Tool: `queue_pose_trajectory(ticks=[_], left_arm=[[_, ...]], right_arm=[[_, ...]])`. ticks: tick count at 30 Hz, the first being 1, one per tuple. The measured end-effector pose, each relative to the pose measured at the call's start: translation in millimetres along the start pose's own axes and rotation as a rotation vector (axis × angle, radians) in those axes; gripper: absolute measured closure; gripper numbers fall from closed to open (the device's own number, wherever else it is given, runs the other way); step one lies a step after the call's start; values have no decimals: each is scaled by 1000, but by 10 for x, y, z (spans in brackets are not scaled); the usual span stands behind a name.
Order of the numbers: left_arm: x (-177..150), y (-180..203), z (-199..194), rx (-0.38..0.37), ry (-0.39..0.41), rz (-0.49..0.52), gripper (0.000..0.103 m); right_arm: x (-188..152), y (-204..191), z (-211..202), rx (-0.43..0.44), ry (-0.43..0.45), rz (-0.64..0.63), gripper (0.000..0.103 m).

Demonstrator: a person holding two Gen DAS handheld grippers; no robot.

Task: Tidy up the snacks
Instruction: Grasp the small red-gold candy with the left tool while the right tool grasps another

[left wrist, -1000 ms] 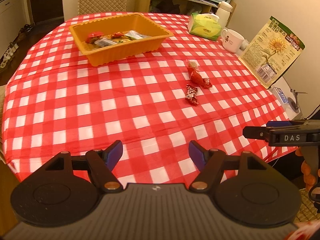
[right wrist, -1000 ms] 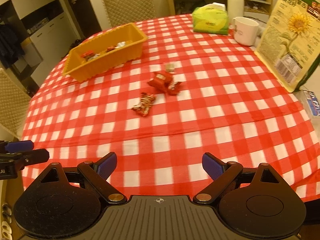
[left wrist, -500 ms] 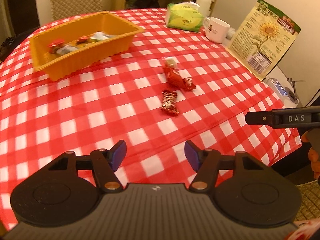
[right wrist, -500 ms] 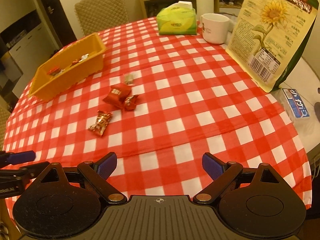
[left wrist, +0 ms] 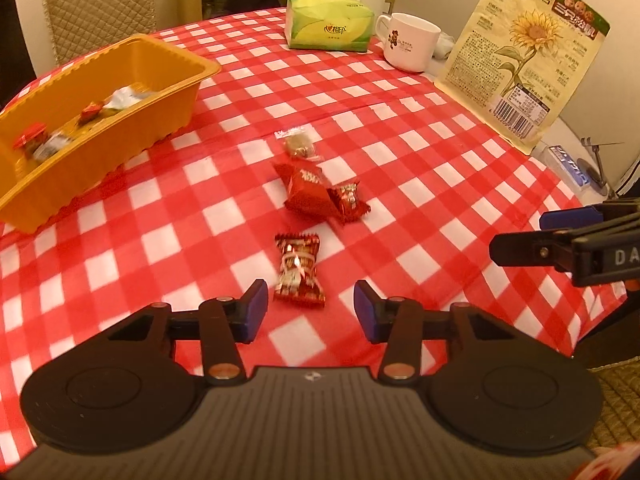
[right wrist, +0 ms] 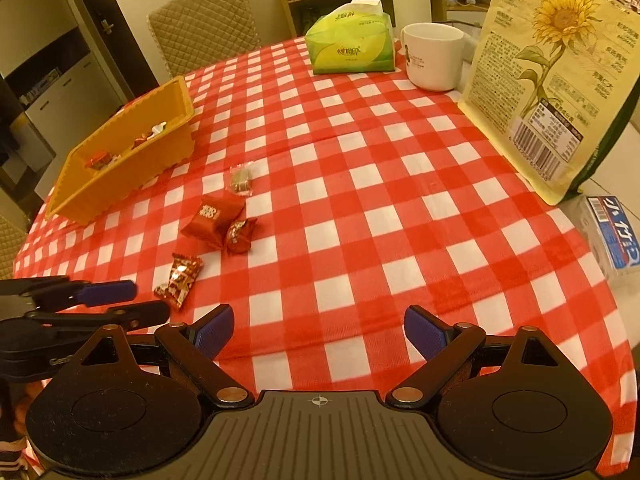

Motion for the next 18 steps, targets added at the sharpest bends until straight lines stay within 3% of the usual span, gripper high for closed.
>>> queue_pose_trajectory(ticks=[11,18], left_arm=[[129,-105,299,23,-33,-18,66],[129,-119,384,40,-48,-31,78]], right_arm=[[165,-8,156,33,14,-34,12],[281,-142,232,68,44,-88,12]])
Point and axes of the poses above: each gripper's, at about its wrist camera, not at the fingertips, and z roughly the way its jaws point, y to its right, x to its top, the point moved 10 cm from there along z, roughly the way its jaws point, and after that the axes turned 7 degrees about -x, right-handed, at the moved point
